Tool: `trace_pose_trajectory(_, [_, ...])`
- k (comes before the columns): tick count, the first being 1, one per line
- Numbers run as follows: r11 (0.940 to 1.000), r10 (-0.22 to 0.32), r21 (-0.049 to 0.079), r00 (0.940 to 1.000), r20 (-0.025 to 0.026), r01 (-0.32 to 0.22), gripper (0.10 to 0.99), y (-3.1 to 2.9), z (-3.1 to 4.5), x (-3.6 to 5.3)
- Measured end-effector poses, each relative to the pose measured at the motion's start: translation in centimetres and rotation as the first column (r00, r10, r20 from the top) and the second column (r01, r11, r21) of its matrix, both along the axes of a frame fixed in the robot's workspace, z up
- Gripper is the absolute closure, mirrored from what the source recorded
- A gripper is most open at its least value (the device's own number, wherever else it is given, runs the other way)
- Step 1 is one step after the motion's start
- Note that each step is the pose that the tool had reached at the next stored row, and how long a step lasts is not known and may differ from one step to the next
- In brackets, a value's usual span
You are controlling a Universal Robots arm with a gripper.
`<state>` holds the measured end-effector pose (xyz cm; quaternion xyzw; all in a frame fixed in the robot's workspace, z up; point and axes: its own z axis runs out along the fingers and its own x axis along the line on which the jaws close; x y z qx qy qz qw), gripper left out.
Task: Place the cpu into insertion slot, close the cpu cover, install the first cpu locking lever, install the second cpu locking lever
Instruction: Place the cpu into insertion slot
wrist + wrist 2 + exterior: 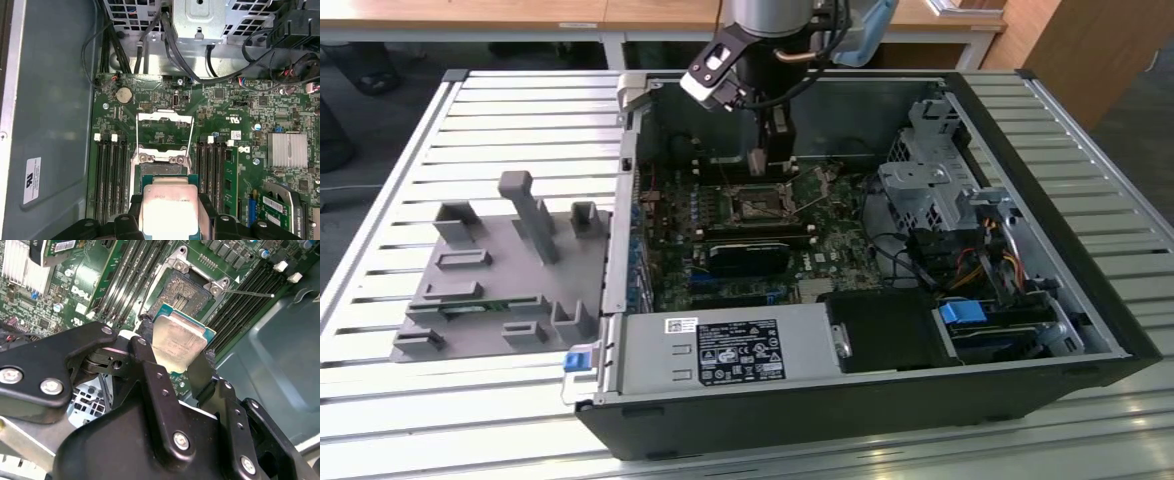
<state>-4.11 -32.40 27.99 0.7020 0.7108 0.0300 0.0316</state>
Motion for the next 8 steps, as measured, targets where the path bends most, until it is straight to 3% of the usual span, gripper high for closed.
trace_pose_trajectory(8, [1.0000, -0.001, 0.000, 1.0000, 0.0000, 0.001, 0.561, 0.19, -0.89, 0.00])
